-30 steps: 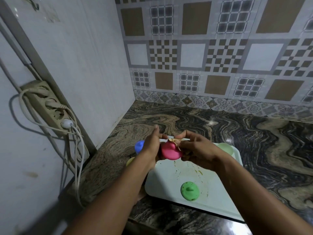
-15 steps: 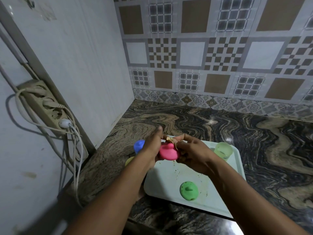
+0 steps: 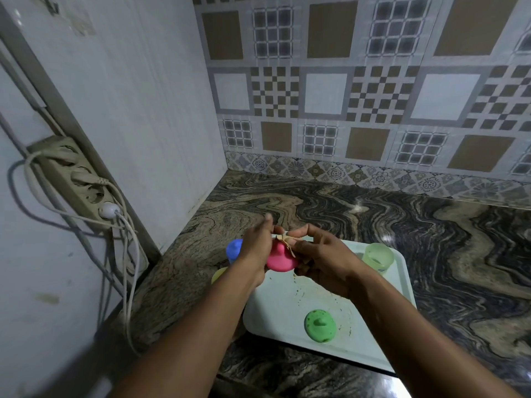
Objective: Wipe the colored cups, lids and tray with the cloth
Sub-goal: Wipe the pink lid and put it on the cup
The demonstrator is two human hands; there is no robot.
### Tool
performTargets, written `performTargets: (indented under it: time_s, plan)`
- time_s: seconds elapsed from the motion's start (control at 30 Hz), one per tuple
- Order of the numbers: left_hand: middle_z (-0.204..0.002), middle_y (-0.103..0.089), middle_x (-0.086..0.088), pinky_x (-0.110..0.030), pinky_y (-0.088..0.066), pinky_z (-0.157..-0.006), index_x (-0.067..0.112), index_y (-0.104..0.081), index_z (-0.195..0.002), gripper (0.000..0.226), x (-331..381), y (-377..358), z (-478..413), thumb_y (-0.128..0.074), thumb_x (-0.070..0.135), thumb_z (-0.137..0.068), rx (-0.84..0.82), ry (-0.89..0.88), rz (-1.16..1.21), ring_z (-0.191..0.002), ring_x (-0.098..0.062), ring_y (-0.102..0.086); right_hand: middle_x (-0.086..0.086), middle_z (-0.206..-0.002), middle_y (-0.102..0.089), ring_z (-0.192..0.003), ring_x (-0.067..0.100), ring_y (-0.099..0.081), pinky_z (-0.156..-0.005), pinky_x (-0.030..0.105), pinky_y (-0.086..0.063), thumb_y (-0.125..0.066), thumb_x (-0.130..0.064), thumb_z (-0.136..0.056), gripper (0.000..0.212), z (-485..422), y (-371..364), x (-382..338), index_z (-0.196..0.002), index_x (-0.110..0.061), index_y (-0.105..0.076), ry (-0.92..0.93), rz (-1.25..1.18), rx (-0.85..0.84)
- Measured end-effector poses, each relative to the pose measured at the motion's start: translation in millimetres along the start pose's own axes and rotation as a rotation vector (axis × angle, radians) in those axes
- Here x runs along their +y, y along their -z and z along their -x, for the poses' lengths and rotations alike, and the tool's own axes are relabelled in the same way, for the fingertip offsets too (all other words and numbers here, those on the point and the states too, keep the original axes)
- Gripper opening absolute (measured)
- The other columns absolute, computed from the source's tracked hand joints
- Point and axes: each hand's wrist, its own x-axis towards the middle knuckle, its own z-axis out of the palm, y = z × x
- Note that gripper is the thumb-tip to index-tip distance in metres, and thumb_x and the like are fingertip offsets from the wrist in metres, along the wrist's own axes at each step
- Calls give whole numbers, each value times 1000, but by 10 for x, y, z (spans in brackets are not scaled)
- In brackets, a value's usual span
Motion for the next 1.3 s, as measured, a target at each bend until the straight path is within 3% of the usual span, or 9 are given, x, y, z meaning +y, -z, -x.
performTargets:
  time_s: [0.13, 0.23, 0.33, 0.4, 0.63, 0.8, 1.03, 1.13, 1.3]
  plan:
    - [-105, -69, -15, -33, -45, -79, 2, -67, -102, 42, 17, -172, 130, -35, 28, -107, 463, -261, 106, -95, -27, -63, 12, -83, -68, -63, 18, -54, -55, 29, -43, -61, -15, -98, 6, -23, -360, 414, -101, -10, -59, 244, -51, 355]
    - [-104, -66, -20, -28, -36, -78, -5, -64, -104, 45, -116, -175, 127, -29, 24, -108, 597, -264, 168, -94, -30, -59, 9, -82, -70, -66, 18, -59, -58, 28, -47, -63, -20, -98, 11, -1, -456, 557, -103, -12, -59, 251, -2, 510]
    - [-92, -64, -14, -34, -41, -75, 3, -60, -92, 44, -173, -105, 103, -29, 31, -107, 544, -221, 168, -84, -29, -58, 7, -61, -59, -54, 20, -46, -52, 28, -39, -61, -14, -99, 13, -13, -279, 291, -106, -4, -55, 49, -141, 246]
    - [-90, -64, -13, -35, -44, -75, 5, -59, -90, 44, -144, -66, 53, -30, 33, -107, 539, -229, 186, -84, -29, -60, 12, -68, -59, -58, 23, -49, -56, 30, -43, -61, -11, -98, 14, -6, -234, 173, -110, -5, -56, -49, -167, 147]
    - [-82, -60, -4, -35, -44, -76, 17, -53, -76, 43, -65, -41, 70, -33, 38, -106, 464, -249, 191, -80, -23, -58, 17, -69, -59, -52, 21, -46, -49, 30, -42, -52, -8, -102, 10, -106, -334, 237, -105, -1, -58, 47, -268, 372]
    - [-76, -58, -1, -37, -44, -74, 16, -51, -71, 44, -36, 69, 81, -35, 39, -106, 450, -259, 244, -75, -23, -54, 15, -93, -70, -64, 23, -57, -58, 30, -38, -38, -3, -100, 24, -151, -159, 210, -91, -6, -60, -36, -480, 512]
    - [-81, -61, -2, -35, -46, -72, 17, -55, -79, 44, -128, 191, 116, -32, 44, -106, 394, -342, 133, -80, -21, -59, 17, -84, -65, -63, 21, -57, -60, 33, -49, -65, -22, -96, 24, -47, -454, 395, -110, -3, -60, 62, -218, 223]
    - [-87, -64, 0, -30, -46, -68, 17, -60, -89, 44, -215, 318, 126, -34, 49, -103, 262, -414, -63, -82, -17, -61, 18, -83, -65, -59, 20, -55, -54, 33, -47, -68, -13, -94, 20, -102, -502, 395, -108, -3, -57, 144, -148, 320]
    - [-113, -68, 14, -28, -53, -89, 39, -67, -110, 20, -324, 712, 74, -65, 38, -90, -150, -566, -406, -105, -7, -63, 19, -77, -62, -54, 21, -52, -52, 33, -45, -63, -12, -97, 14, -259, -481, 360, -100, -2, -55, 184, -26, 315]
